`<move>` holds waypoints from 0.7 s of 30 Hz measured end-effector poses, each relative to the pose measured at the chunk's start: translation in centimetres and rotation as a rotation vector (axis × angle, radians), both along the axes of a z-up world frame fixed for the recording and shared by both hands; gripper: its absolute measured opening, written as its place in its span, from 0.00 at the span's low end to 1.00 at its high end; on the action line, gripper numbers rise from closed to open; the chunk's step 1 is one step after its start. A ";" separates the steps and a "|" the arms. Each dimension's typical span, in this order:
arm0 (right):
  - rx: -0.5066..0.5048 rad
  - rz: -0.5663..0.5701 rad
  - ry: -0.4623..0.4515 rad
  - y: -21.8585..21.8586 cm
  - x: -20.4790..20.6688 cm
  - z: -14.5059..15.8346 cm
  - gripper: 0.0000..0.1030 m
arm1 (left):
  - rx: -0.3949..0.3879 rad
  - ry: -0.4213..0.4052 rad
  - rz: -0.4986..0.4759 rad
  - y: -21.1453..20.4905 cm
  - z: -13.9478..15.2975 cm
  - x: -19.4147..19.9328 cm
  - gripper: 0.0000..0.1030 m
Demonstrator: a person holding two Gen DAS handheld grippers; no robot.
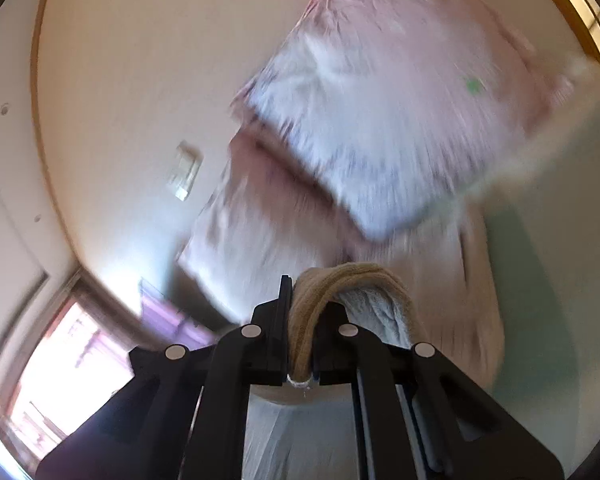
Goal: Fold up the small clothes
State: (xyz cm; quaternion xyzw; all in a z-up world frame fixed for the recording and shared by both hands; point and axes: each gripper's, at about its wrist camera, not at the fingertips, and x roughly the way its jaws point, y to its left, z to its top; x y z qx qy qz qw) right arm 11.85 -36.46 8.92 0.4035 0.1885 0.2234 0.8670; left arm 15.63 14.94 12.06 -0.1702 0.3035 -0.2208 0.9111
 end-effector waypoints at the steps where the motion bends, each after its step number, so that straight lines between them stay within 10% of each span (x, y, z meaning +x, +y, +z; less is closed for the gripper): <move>1: -0.018 -0.044 0.039 0.0 3.6 -0.5 0.08 | 0.001 0.017 0.010 -0.4 -0.4 3.1 0.07; 3: -0.088 -0.086 0.148 0.4 8.4 -2.2 0.22 | 0.024 0.078 0.026 -0.9 -2.1 7.5 0.13; 5: -0.149 -0.088 0.355 1.0 12.3 -5.1 0.55 | 0.050 0.175 0.087 -0.4 -4.5 10.6 0.41; 8: -0.098 -0.055 0.320 0.4 11.4 -5.6 0.69 | -0.055 0.231 0.110 2.6 -6.7 10.4 0.62; 10: -0.158 -0.114 0.249 -0.2 9.5 -4.7 0.89 | -0.087 0.283 0.096 3.7 -8.4 9.8 0.62; 15: -0.136 -0.050 0.253 -0.6 8.2 -4.5 0.89 | -0.212 0.391 -0.005 2.5 -11.3 9.5 0.62; 19: -0.122 -0.019 0.256 -0.7 7.5 -5.5 0.89 | -0.217 0.431 0.022 1.0 -12.4 10.1 0.23; 21: -0.109 -0.019 0.246 -1.5 6.2 -5.3 0.89 | -0.275 0.452 0.048 0.5 -11.9 10.1 0.21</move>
